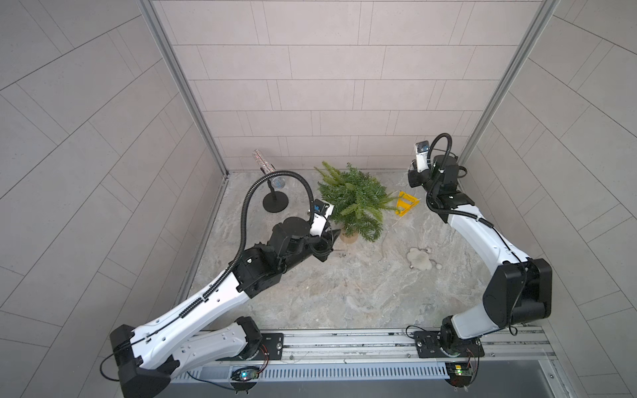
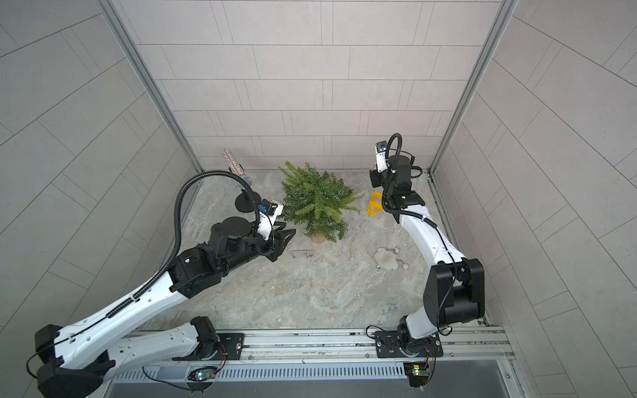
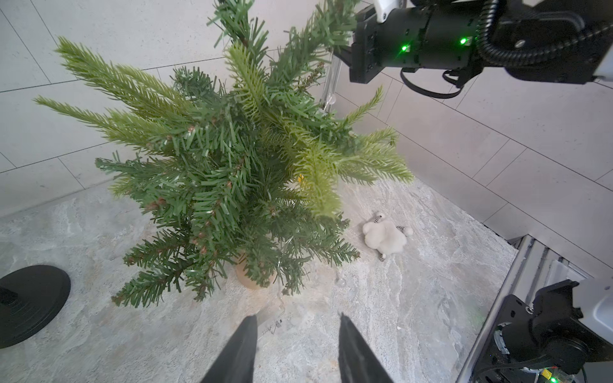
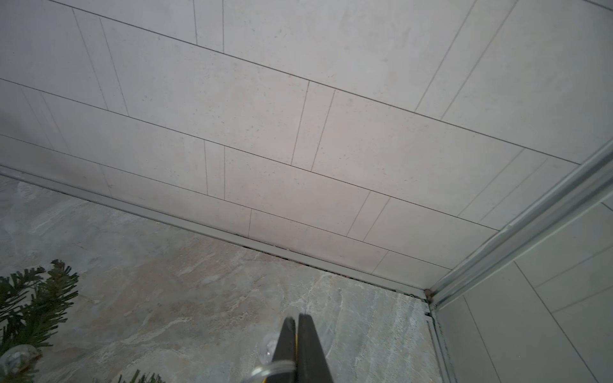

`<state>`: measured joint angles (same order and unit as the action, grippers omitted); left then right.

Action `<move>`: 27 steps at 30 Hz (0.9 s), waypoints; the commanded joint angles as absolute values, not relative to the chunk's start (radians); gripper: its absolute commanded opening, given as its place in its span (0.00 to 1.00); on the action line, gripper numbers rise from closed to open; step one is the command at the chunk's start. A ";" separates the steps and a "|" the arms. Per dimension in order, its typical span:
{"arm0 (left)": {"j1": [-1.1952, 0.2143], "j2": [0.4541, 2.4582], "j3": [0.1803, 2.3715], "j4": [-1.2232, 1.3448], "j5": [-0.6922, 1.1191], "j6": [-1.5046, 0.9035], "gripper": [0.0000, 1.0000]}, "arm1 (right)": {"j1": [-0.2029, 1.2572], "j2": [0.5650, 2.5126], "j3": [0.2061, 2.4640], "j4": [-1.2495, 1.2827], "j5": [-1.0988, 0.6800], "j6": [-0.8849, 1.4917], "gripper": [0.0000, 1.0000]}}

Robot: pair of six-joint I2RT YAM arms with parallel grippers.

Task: Remove string lights from the small christmas tree
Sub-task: Remove the light string from the Christmas tree.

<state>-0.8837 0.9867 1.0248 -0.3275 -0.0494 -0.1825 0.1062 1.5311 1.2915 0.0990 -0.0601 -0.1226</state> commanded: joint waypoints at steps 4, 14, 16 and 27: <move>-0.879 0.980 1.062 -0.330 -0.065 -0.180 0.44 | 0.109 1.596 1.442 0.156 -0.036 -0.121 0.00; -0.878 0.985 1.098 -0.331 -0.083 -0.168 0.44 | 0.092 1.755 1.717 0.134 -0.016 -0.148 0.00; -0.877 0.974 1.090 -0.325 -0.088 -0.168 0.44 | 0.094 1.791 1.760 0.133 -0.019 -0.151 0.00; -0.878 0.941 1.083 -0.334 -0.107 -0.171 0.45 | 0.087 1.937 1.899 0.150 0.021 -0.176 0.00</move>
<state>-0.8829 0.9489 1.0714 -0.3344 -0.0883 -0.1829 0.0925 1.9316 1.8565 0.1284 -0.0055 -0.1566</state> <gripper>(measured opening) 0.452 0.042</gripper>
